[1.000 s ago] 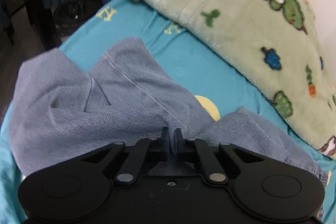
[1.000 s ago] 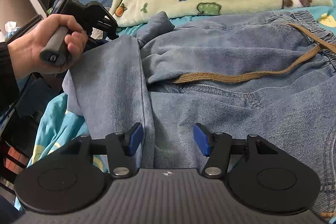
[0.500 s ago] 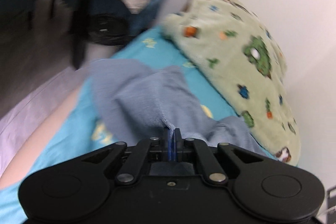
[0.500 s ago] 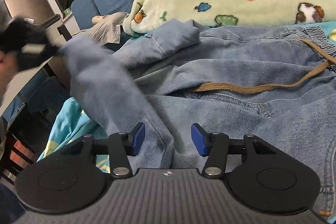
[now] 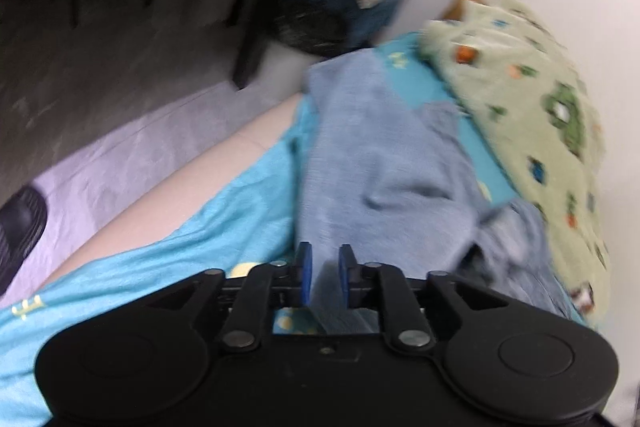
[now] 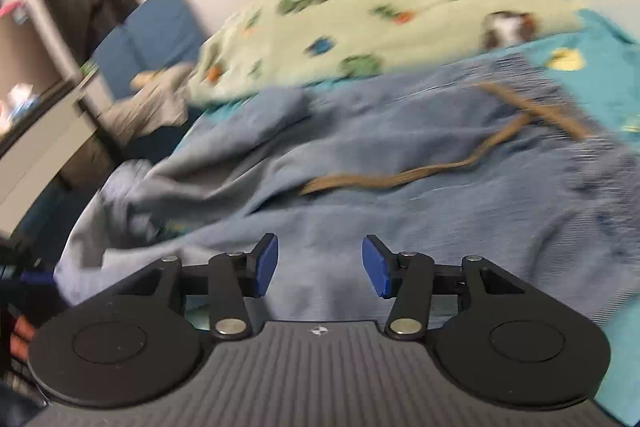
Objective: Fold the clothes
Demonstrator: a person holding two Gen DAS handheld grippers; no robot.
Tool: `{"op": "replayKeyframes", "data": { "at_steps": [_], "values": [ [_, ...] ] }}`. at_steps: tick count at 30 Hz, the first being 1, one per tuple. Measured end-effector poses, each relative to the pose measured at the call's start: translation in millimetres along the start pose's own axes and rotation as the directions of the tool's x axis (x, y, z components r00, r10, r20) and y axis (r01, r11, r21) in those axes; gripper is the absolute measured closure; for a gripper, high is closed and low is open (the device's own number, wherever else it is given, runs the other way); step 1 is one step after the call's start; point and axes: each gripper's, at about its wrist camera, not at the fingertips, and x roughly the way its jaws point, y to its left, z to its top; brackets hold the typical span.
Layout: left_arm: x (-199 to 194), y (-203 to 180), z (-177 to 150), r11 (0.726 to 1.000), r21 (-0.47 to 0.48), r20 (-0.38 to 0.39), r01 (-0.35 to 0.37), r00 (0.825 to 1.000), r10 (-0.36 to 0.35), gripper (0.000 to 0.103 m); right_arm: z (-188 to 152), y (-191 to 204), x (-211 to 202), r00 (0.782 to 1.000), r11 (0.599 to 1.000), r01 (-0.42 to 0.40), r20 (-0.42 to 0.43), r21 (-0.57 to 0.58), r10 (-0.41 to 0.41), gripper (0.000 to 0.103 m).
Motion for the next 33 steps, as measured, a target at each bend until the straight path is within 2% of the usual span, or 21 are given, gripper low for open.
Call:
{"op": "replayKeyframes", "data": {
  "at_steps": [1,2,5,8,9,12,15,17,20,23,25,27,28,29,33],
  "values": [
    [-8,-3,-6,0.999,0.033,0.027,0.011,1.0,-0.012,0.068,4,-8,-9,1.0,0.999,0.023,0.013,0.04,-0.024,0.052],
    [-14,-7,-11,0.998,0.064,0.051,0.023,0.998,-0.027,0.064,8,-15,-19,0.999,0.996,0.037,0.028,0.076,-0.04,0.052],
    [-23,-23,-26,0.987,0.141,0.09,0.074,0.992,-0.087,0.06,17,-44,-51,0.993,0.978,0.07,0.083,0.199,-0.088,0.051],
    [-17,-51,-39,0.968,0.23,0.088,0.102,0.988,-0.126,0.057,24,-74,-79,0.984,0.937,0.09,0.118,0.337,-0.137,0.047],
    [-14,-60,-43,0.959,0.261,0.086,0.109,0.987,-0.136,0.057,22,-83,-80,0.983,0.92,0.095,0.111,0.381,-0.148,0.044],
    [3,-85,-53,0.938,0.31,0.03,0.156,0.984,-0.174,0.057,13,-107,-83,0.98,0.859,0.112,0.085,0.499,-0.178,0.044],
    [19,-102,-63,0.916,0.341,-0.016,0.213,0.975,-0.22,0.057,1,-120,-65,0.982,0.804,0.16,-0.009,0.573,-0.189,0.043],
    [28,-105,-70,0.903,0.356,-0.034,0.24,0.969,-0.244,0.057,-9,-127,-55,0.98,0.756,0.18,-0.051,0.629,-0.191,0.037],
    [40,-99,-78,0.893,0.375,-0.046,0.248,0.967,-0.249,0.058,-20,-139,-43,0.975,0.679,0.208,-0.096,0.704,-0.2,0.033],
    [47,-93,-77,0.902,0.382,0.005,0.203,0.975,-0.221,0.059,-20,-146,-32,0.972,0.635,0.208,-0.083,0.744,-0.222,0.033],
    [48,-89,-71,0.914,0.356,0.04,0.192,0.975,-0.22,0.059,-13,-147,-24,0.963,0.63,0.222,-0.067,0.744,-0.261,0.04],
    [50,-84,-61,0.931,0.306,0.068,0.198,0.971,-0.228,0.059,-4,-142,-19,0.948,0.656,0.259,-0.058,0.709,-0.312,0.07],
    [51,-81,-56,0.938,0.285,0.08,0.196,0.971,-0.227,0.059,1,-140,-16,0.94,0.669,0.278,-0.052,0.69,-0.337,0.077],
    [51,-79,-53,0.943,0.271,0.084,0.194,0.971,-0.224,0.059,6,-136,-20,0.938,0.689,0.267,-0.02,0.673,-0.345,0.081],
    [48,-74,-45,0.951,0.232,0.08,0.206,0.97,-0.23,0.06,28,-120,-40,0.926,0.772,0.211,0.13,0.6,-0.355,0.085]
  ]
}}
